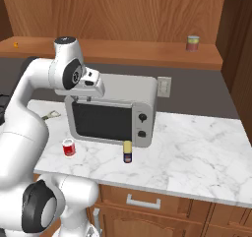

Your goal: Pick the cans from the counter and place them in their designated side in the cabinet.

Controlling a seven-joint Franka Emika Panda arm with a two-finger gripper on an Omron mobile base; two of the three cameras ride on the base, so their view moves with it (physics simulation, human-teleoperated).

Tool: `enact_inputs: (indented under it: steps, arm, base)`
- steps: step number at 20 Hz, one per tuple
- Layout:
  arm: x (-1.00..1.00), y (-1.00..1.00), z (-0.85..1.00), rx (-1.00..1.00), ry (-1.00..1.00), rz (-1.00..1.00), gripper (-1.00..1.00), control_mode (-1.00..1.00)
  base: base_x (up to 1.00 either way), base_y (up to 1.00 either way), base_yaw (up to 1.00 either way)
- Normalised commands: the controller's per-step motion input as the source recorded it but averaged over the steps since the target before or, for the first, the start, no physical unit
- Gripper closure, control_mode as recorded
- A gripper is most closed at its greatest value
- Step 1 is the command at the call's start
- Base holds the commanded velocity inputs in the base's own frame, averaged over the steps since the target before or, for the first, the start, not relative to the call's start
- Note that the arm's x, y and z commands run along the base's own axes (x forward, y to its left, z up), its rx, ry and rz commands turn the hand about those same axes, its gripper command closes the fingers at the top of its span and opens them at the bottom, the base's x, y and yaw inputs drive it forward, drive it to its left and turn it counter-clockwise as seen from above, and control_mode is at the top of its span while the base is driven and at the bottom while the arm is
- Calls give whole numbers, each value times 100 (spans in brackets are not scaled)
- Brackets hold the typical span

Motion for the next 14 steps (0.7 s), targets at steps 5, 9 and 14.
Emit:
enact_inputs:
  steps: [5,9,14]
  arm:
    - [-6,3,0,0,-1,0,-100,-100]
    - [-18,6,-6,0,0,0,-100,-100]
    - [-29,6,-6,1,0,-1,-100,-100]
  base:
    - [0,0,0]
    - [0,0,0]
    - [0,0,0]
